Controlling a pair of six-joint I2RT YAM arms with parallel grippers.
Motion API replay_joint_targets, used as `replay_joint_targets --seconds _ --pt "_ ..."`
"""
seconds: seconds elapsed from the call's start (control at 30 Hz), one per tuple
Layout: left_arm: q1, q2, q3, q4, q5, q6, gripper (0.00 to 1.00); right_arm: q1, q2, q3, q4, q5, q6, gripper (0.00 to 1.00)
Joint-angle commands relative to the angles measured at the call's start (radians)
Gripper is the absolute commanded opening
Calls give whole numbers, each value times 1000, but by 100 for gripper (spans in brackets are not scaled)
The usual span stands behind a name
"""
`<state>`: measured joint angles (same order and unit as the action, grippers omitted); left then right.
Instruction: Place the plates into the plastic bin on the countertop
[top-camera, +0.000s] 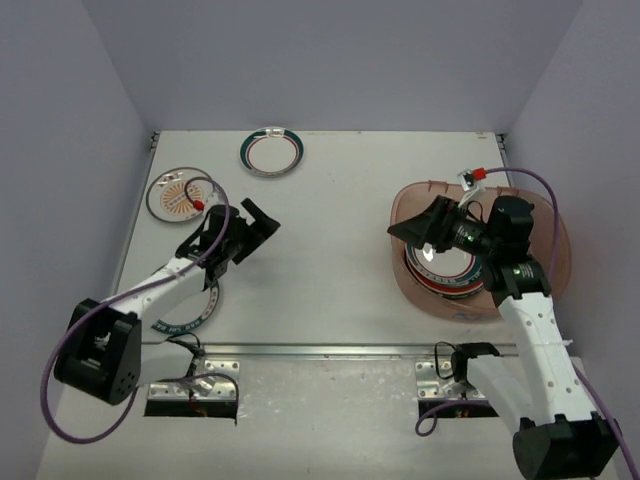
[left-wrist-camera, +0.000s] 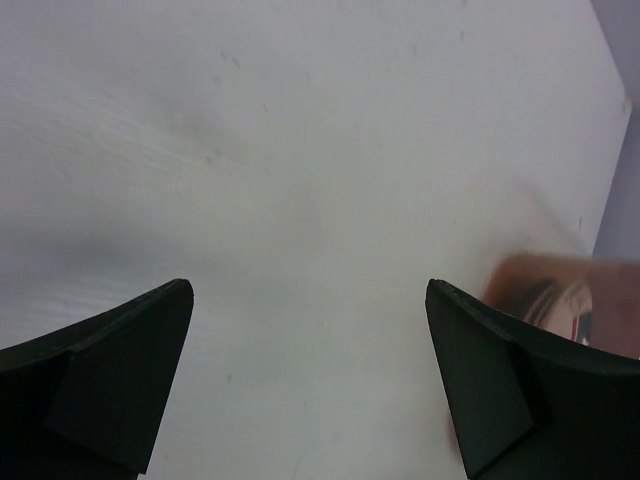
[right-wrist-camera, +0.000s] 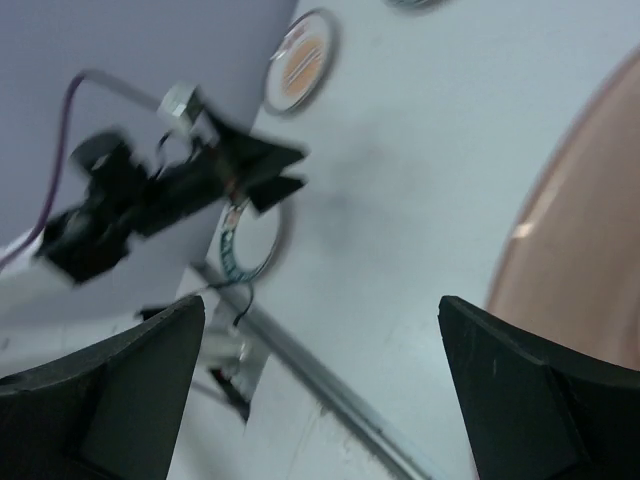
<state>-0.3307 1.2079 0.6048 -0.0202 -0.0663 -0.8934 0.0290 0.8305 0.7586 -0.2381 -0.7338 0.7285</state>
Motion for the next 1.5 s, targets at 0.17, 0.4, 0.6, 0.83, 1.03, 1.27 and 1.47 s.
replay_joint_targets --seconds 0.17,0.4,0.6,0.83,1.03,1.27,1.47 --pt "195 639 474 322 80 -194 100 74 -138 -53 189 -250 68 99" --pt "236 967 651 380 118 -301 100 74 -242 -102 309 -268 213 99" --pt "233 1066 737 211 42 -387 95 74 -319 -77 185 -205 141 99" --pt "233 1122 815 57 -38 -411 62 74 -393 -136 114 -1 157 99" --pt "236 1173 929 -49 -63 -384 33 74 -421 -157 114 56 182 99" --pt "236 1158 887 3 -57 -394 0 74 -435 -135 63 120 135 99" --pt "209 973 633 309 42 -366 0 74 -372 -60 -2 131 57 99"
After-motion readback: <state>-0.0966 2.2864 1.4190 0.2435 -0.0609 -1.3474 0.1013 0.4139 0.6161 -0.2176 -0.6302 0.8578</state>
